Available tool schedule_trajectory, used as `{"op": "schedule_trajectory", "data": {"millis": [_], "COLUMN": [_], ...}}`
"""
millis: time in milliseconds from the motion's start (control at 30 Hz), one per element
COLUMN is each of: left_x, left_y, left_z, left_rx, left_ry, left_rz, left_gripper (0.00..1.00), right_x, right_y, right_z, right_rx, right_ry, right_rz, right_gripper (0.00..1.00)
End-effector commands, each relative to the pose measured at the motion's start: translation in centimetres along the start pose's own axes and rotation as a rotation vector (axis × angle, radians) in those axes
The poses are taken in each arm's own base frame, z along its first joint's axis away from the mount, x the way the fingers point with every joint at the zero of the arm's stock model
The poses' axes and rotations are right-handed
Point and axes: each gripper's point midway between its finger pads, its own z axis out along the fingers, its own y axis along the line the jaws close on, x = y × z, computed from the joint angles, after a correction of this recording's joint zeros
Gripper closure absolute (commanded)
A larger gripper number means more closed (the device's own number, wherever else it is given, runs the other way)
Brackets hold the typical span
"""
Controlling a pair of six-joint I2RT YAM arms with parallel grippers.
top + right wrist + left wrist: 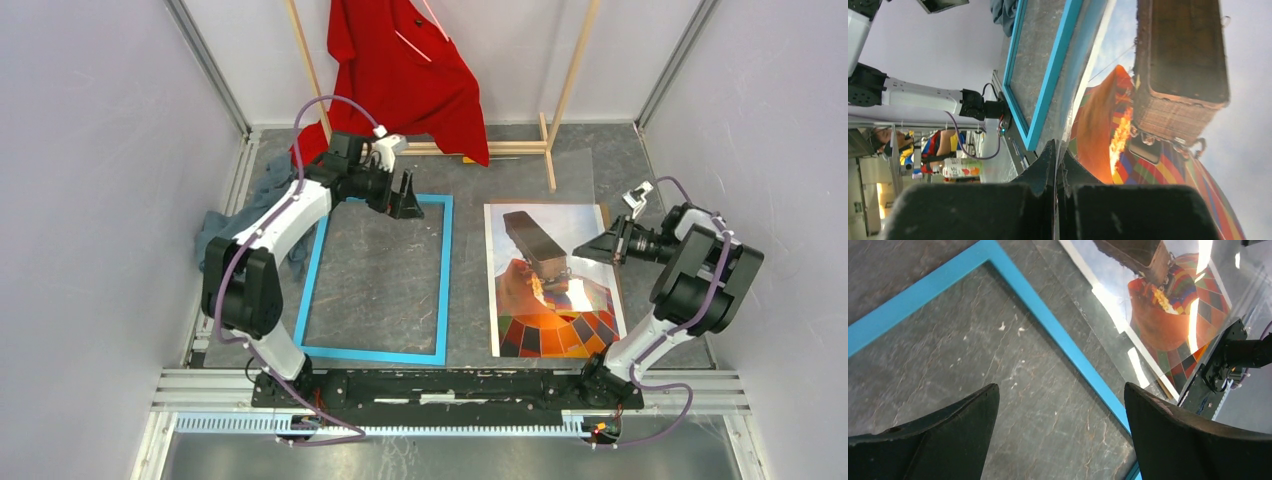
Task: Take the photo out of the frame
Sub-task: Pick up the photo frame item from the photo frame.
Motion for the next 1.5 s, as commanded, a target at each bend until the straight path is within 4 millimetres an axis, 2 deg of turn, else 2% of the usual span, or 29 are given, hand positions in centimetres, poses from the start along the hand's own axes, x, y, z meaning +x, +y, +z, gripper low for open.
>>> {"op": "schedule_trajectory", "data": {"millis": [0,300,533,767,900,1000,1100,1300,1467], "left_x": [0.2,0.9,1.4,1.8,2.0,1.9,2.0,2.4,2.8], "left_y": [0.0,0.6,1.1,1.2,1.2,1.2,1.1,1.3,1.6], "left_z": [-1.5,-1.0,-0.7,-0.5,-0.5,-0.6,-0.7,-0.5,-0.1], "left_rx": [0.004,-0.004,-0.015,-0.015,-0.019,-0.019,-0.019,-0.019,-0.016], "left_ry": [-0.034,-0.023,-0.013,-0.014,-0.011,-0.014,-0.016,-0.009,0.002], "left_rz": [0.073,0.062,0.066,0.067,0.068,0.072,0.075,0.074,0.061], "left_gripper": [0.00,0.00,0.00,0.00,0.00,0.00,0.00,0.00,0.00], "right_x": [-1.7,-3.7,-2.6,-3.6,-2.3,-0.9,0.3,2.4,4.0], "right_y": [3.2,6.3,8.7,11.5,12.2,11.4,9.5,6.4,4.1], "right_z": [0.7,1.4,3.2,3.8,5.0,6.1,6.8,7.3,7.6], "right_rx": [-0.051,-0.108,-0.168,-0.244,-0.270,-0.263,-0.237,-0.213,-0.207], "right_ry": [-0.022,-0.035,0.022,0.003,0.051,0.099,0.138,0.208,0.262], "right_rz": [-0.059,-0.094,-0.126,-0.144,-0.164,-0.159,-0.135,-0.082,-0.031], "right_gripper": [1.00,1.00,1.00,1.00,1.00,1.00,1.00,1.00,0.94]}}
